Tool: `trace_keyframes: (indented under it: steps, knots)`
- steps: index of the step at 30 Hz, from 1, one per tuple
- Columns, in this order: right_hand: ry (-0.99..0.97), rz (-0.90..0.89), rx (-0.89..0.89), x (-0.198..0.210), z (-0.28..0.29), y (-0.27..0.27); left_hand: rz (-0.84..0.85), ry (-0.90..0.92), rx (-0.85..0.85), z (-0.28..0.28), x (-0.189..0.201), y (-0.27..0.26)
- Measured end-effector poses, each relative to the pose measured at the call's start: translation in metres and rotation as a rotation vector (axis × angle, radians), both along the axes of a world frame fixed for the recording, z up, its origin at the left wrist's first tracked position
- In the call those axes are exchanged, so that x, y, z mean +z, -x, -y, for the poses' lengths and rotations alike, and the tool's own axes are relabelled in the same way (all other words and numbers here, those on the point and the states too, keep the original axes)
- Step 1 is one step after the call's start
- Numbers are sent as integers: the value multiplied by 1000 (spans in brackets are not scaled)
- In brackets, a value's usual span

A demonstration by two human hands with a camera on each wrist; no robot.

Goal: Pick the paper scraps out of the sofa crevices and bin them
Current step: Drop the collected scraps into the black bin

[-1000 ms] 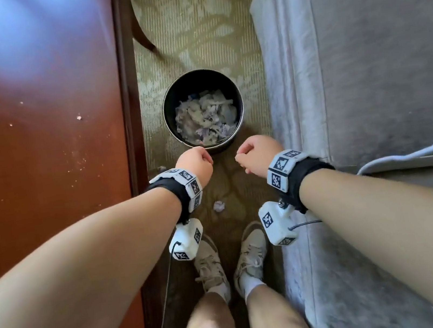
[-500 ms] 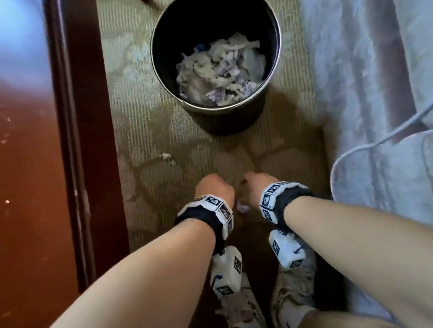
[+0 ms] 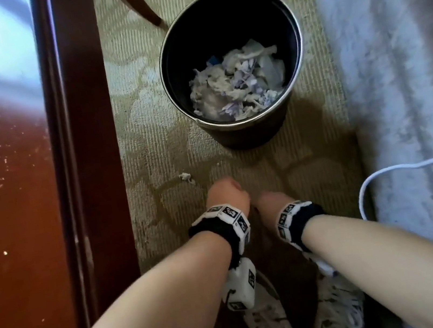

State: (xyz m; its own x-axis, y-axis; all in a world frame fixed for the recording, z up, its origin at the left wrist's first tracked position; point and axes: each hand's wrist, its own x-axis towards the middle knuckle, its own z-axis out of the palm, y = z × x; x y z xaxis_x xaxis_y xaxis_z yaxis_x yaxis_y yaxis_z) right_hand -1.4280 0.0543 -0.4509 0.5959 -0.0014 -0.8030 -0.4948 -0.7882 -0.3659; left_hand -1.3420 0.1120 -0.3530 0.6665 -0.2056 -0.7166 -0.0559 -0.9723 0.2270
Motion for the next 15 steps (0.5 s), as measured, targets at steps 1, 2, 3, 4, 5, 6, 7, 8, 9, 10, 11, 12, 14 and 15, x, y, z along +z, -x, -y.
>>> trace_keyframes:
  steps: [1, 2, 3, 4, 5, 6, 7, 8, 9, 10, 11, 12, 14, 15]
  knots:
    - [7, 52, -91, 16, 7, -8, 23, 32, 3, 3, 11, -4]
    - [28, 99, -182, 37, 15, -18, 43, 60, 8, 8, 25, -9]
    - [44, 153, -268, 64, 24, -28, 61, 81, 8, 12, 41, -14]
    - [65, 209, -330, 87, 32, -34, 77, 95, 7, 16, 58, -18]
    - [86, 262, -371, 114, 40, -40, 95, 107, 4, 18, 76, -21]
    - [93, 292, -389, 142, 47, -45, 110, 120, 2, 21, 97, -24]
    - [101, 315, -398, 170, 54, -49, 116, 133, -1, 24, 117, -26]
    - [106, 337, -410, 198, 61, -54, 111, 140, -11, 26, 140, -30]
    - [104, 352, -432, 224, 69, -59, 107, 145, -23, 28, 162, -33]
    - [112, 377, -461, 249, 76, -65, 106, 150, -29, 29, 183, -37]
    - [126, 398, -507, 271, 82, -72, 111, 161, -31, 30, 204, -41]
    - [141, 423, -568, 290, 87, -79, 120, 175, -32, 30, 223, -46]
    - [161, 452, -680, 323, 97, -90, 149, 207, -26, 33, 258, -55]
    - [178, 456, -709, 339, 101, -95, 171, 228, -21, 35, 275, -60]
